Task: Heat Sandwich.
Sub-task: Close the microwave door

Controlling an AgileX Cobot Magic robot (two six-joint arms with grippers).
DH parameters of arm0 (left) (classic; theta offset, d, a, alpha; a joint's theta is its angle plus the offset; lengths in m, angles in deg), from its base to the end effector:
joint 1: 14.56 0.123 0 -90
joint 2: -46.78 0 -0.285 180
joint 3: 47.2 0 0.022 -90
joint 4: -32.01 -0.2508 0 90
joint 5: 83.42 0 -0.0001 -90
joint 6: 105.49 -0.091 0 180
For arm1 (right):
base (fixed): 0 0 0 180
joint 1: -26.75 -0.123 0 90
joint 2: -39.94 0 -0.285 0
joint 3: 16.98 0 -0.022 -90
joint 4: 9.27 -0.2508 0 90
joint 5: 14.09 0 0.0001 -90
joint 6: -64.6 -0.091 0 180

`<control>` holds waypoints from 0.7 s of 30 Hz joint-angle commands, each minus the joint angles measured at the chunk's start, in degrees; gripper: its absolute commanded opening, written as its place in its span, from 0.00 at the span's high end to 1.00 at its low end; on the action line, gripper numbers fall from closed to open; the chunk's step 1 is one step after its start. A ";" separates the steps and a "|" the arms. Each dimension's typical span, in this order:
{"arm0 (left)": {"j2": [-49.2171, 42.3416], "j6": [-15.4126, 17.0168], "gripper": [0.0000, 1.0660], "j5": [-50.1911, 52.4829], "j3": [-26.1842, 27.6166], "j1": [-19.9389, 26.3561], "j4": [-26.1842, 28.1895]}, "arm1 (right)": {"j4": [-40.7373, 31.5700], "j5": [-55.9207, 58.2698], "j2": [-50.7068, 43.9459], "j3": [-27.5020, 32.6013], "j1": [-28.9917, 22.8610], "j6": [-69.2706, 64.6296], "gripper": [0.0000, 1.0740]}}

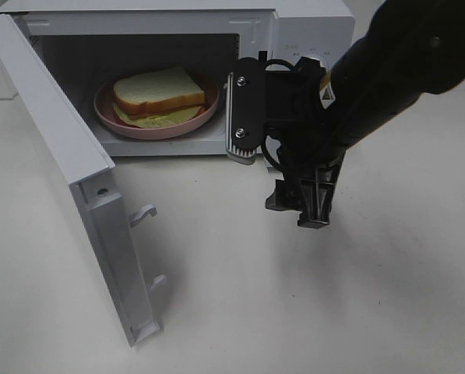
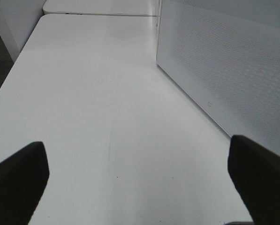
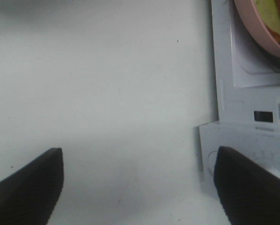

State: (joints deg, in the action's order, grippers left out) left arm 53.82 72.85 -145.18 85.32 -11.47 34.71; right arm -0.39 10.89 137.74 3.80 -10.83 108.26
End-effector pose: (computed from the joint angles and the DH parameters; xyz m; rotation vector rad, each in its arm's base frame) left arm -0.0097 -0.0043 0.2811 -0.0218 2.0285 -0.0039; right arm 0.2601 0.1927 0.2318 -1.7429 1.8030 -0.1836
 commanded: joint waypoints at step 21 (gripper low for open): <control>-0.46 0.17 0.10 0.23 -0.17 -0.23 0.52 | 0.00 9.11 -24.98 18.16 -0.11 -30.54 0.29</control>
State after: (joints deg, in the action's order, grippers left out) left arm 53.82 72.85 -145.18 85.32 -11.47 34.71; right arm -0.39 17.60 114.25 21.22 -10.83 80.71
